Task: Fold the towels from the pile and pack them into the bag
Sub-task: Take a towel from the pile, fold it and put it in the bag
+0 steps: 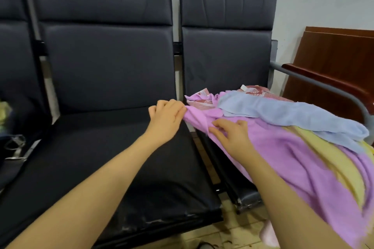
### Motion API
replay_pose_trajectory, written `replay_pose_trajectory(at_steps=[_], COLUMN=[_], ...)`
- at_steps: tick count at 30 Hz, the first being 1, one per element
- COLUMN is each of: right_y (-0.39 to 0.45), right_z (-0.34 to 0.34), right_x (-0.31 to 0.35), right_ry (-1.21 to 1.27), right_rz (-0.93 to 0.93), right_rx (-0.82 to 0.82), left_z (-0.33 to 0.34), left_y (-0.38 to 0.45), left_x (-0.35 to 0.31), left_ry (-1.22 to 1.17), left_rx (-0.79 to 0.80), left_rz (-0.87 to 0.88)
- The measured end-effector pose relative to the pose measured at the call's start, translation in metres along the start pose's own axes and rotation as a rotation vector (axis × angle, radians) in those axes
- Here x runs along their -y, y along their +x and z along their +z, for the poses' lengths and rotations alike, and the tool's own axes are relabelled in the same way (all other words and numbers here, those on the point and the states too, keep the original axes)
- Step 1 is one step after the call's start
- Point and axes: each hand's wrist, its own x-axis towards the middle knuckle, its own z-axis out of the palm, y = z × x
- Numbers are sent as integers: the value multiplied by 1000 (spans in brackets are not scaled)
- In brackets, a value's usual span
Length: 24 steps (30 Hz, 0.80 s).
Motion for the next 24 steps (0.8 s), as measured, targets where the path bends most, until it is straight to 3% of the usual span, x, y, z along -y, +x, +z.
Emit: replay_pose_trajectory(at_steps=[5, 12, 19, 24], right_y=[27, 67, 103, 93], right_z=[41, 103, 160, 184], right_x=[65, 171, 228, 236], right_ry=[9, 268, 309, 222], right_rz=[-154, -175, -234, -173], right_rx=[-122, -203, -261, 137], left_z=[-40, -109, -161, -163], left_y=[-29, -60, -55, -66], left_x=[60, 139, 195, 215], left_ry=[288, 181, 360, 378], left_rx=[-97, -178, -205, -75], left_rz=[1, -222, -251, -437])
